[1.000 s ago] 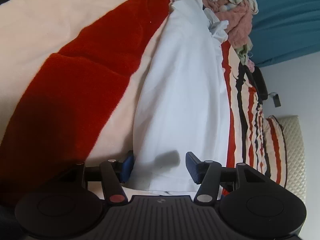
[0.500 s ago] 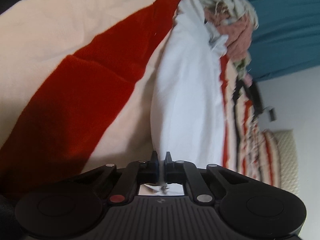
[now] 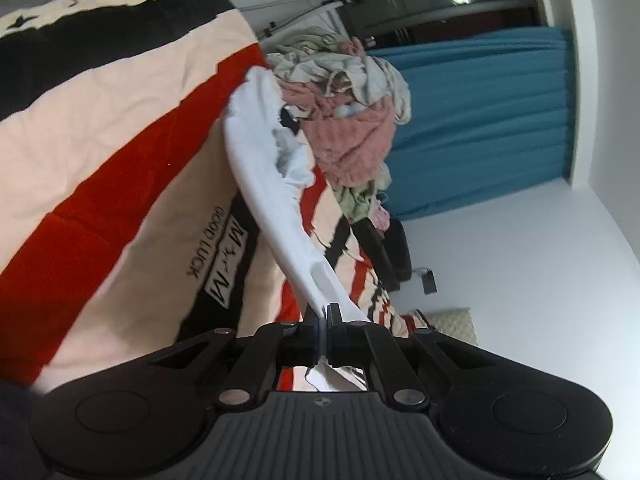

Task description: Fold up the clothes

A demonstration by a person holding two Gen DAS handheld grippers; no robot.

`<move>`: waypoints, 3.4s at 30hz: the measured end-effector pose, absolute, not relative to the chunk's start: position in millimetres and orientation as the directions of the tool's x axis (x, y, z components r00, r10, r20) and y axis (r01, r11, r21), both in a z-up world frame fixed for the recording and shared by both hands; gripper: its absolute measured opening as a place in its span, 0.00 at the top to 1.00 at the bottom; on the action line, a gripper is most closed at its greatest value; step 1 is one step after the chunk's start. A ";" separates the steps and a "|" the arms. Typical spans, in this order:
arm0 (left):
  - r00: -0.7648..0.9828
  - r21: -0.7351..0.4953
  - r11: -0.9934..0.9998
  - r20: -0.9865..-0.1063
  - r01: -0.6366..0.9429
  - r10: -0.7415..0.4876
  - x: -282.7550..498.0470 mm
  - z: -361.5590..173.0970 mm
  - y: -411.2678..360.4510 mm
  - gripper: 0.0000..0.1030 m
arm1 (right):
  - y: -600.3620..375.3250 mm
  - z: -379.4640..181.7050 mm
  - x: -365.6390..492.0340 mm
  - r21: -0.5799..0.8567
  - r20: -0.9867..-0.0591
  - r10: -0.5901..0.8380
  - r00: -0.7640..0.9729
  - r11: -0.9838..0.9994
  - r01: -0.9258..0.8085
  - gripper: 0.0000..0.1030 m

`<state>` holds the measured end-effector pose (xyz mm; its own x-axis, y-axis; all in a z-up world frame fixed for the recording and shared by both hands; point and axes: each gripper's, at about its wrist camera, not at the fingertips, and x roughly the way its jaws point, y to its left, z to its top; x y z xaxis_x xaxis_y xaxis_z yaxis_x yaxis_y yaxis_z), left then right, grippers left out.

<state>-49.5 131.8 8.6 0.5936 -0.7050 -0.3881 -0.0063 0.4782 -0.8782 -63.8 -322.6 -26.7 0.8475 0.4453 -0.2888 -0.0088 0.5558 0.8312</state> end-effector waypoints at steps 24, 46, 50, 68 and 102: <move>0.639 -0.772 0.620 -0.547 -0.137 -0.540 75.8 -14.2 82.0 0.96 | -338.3 -76.6 55.3 0.853 -0.444 0.408 0.798 0.465 0.237 0.94; 0.676 -0.445 0.892 -0.636 0.073 -0.372 239.0 -118.2 22.3 0.95 | -331.8 -159.9 223.8 0.692 -0.488 0.364 0.793 0.716 0.097 0.94; 0.685 -0.379 0.920 -0.644 0.100 -0.340 231.1 -112.8 17.0 0.85 | -324.2 -144.0 217.7 0.636 -0.491 0.337 0.803 0.769 0.067 0.91; 0.840 -0.182 0.962 -0.471 0.206 -0.269 72.5 -21.5 0.2 0.12 | -273.0 -57.7 78.4 0.267 -0.338 0.138 0.931 0.963 -0.046 0.17; 0.672 -0.541 0.840 -0.603 0.051 -0.429 68.3 -77.1 29.5 0.10 | -246.6 -68.9 60.9 0.135 -0.365 0.030 0.930 0.991 0.021 0.17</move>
